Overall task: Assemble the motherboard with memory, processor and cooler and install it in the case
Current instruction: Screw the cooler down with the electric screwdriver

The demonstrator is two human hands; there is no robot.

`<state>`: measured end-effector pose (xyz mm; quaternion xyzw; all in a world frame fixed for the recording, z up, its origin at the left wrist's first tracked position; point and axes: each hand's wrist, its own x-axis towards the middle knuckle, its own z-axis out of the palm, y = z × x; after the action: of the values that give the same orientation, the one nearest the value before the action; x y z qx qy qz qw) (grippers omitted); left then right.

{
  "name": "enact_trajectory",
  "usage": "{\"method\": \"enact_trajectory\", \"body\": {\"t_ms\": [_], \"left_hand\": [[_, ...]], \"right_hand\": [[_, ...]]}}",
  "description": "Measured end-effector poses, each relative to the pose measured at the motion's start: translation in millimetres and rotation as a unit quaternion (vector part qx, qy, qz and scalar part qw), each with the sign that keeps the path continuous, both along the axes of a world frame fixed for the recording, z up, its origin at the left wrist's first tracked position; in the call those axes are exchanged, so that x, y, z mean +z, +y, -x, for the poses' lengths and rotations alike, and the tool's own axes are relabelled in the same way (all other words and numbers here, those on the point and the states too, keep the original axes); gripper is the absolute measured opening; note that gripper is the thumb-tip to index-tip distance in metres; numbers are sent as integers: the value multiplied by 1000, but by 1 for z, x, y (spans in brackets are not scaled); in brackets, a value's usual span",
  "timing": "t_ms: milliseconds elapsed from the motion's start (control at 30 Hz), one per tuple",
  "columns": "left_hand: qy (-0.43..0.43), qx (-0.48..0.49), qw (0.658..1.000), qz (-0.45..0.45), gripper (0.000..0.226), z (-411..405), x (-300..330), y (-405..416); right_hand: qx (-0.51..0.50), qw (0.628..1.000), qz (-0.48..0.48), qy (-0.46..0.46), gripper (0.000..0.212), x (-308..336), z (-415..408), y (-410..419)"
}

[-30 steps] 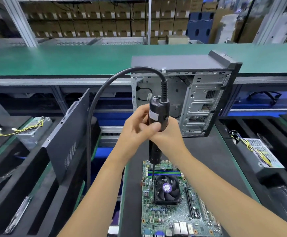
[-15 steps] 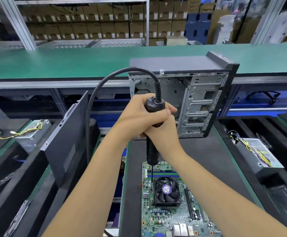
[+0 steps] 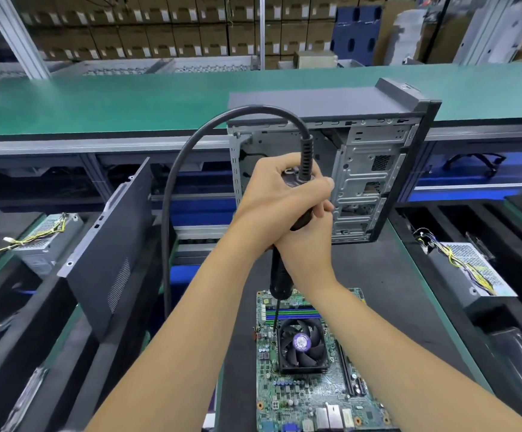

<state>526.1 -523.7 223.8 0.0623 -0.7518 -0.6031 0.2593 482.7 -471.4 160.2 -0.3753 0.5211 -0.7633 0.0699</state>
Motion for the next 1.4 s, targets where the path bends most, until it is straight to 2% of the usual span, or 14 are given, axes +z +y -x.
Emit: {"method": "enact_trajectory", "body": {"t_ms": [333,500,600,767,900,1033,1400], "left_hand": [[29,16,999,-18,21,-12,-4,-13],[33,12,999,-32,23,-12,-6,-16],[38,8,999,-32,21,-12,-8,-16],[43,9,999,-31,21,-14,-9,-21],[45,10,998,-30,21,-16,-11,-22],[44,14,998,-30,20,-17,-12,-23],[51,28,998,-7,19,-26,-12,-9]], "right_hand": [[17,1000,-5,7,39,-1,-7,-13],[22,999,-14,21,54,0,-8,-18],[41,999,7,16,50,1,-8,-17],[41,999,-19,30,53,-3,-8,-20],[39,999,-14,30,48,-1,-11,-20],[44,998,-22,31,56,-2,-11,-20],[29,999,-35,18,45,3,-23,-5]]}}
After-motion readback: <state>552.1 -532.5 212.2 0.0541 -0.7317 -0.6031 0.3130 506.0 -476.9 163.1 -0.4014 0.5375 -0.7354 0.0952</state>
